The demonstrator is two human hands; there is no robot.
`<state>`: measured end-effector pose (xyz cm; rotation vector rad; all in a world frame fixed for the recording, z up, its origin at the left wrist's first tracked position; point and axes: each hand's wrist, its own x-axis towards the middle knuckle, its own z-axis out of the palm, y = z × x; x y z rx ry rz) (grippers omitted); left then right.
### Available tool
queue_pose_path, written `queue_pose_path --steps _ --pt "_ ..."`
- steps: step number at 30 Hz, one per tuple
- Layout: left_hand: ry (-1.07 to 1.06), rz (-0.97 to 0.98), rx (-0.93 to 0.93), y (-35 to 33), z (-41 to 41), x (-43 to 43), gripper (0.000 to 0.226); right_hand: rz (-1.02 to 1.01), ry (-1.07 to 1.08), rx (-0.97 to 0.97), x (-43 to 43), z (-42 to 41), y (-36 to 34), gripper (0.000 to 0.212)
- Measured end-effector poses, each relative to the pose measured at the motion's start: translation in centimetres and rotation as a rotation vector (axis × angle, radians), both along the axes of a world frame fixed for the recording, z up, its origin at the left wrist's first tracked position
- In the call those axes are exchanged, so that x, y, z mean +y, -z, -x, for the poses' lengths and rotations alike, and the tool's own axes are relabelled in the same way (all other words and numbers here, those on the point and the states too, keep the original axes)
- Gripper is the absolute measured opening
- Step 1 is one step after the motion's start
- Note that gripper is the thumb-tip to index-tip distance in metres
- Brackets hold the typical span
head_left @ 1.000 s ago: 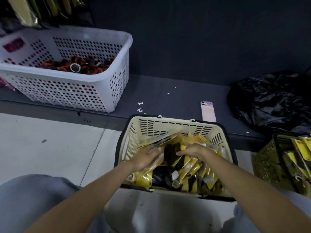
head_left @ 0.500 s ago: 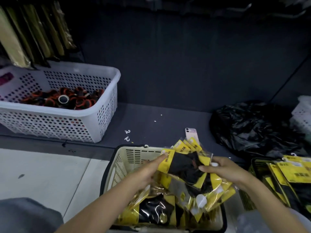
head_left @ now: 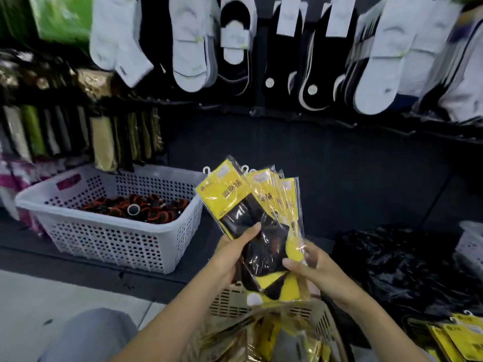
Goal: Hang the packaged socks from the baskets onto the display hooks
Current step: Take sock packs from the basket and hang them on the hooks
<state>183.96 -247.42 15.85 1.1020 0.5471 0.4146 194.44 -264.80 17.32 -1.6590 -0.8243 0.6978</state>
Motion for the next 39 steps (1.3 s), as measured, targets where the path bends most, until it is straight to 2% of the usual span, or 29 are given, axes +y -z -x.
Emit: queue_pose_path --steps 2,6,9,13,18,20,26,29,32,35,37,39 --pt "0.009 -0.113 -0.066 -1.1 1.5 1.0 0.071 -0.056 0.000 0.027 1.0 0.3 -1.4 0.055" --pt "-0.004 -0.279 -0.060 -2.5 4.2 1.8 0.040 -0.227 -0.014 0.117 3.4 1.2 -3.9 0.045" --pt "-0.025 -0.313 -0.075 -2.6 5.6 2.1 0.039 -0.292 0.006 0.119 5.1 2.3 -4.3 0.042" --pt "-0.050 -0.241 -0.158 -2.1 7.0 3.3 0.042 -0.357 0.071 0.068 7.6 3.7 -4.3 0.030" --pt "-0.170 -0.176 -0.176 -1.8 7.2 6.3 0.068 -0.424 0.177 0.092 11.8 4.2 -4.2 0.015" --pt "-0.241 -0.183 -0.162 -2.2 7.2 8.1 0.070 -0.452 0.200 0.108 13.7 4.0 -4.6 0.012" --pt "-0.597 -0.291 -0.093 -5.0 8.3 16.4 0.060 -0.536 0.256 0.048 20.5 1.7 -6.8 0.013" --pt "-0.714 -0.339 -0.115 -7.4 8.8 20.3 0.052 -0.558 0.250 -0.019 24.5 0.0 -8.3 0.010" --pt "-0.762 -0.387 -0.090 -9.2 8.8 23.1 0.035 -0.600 0.287 -0.057 28.2 -2.0 -9.7 0.010" --pt "-0.804 -0.370 -0.059 -9.7 8.3 24.6 0.082 -0.612 0.294 -0.088 31.3 -3.9 -10.4 0.011" --pt "-0.809 -0.374 -0.032 -9.7 7.7 25.1 0.088 -0.597 0.284 -0.109 32.9 -4.7 -10.2 0.011" --pt "-0.803 -0.373 -0.027 -9.8 7.2 25.7 0.084 -0.574 0.282 -0.130 34.1 -5.4 -9.8 0.011"
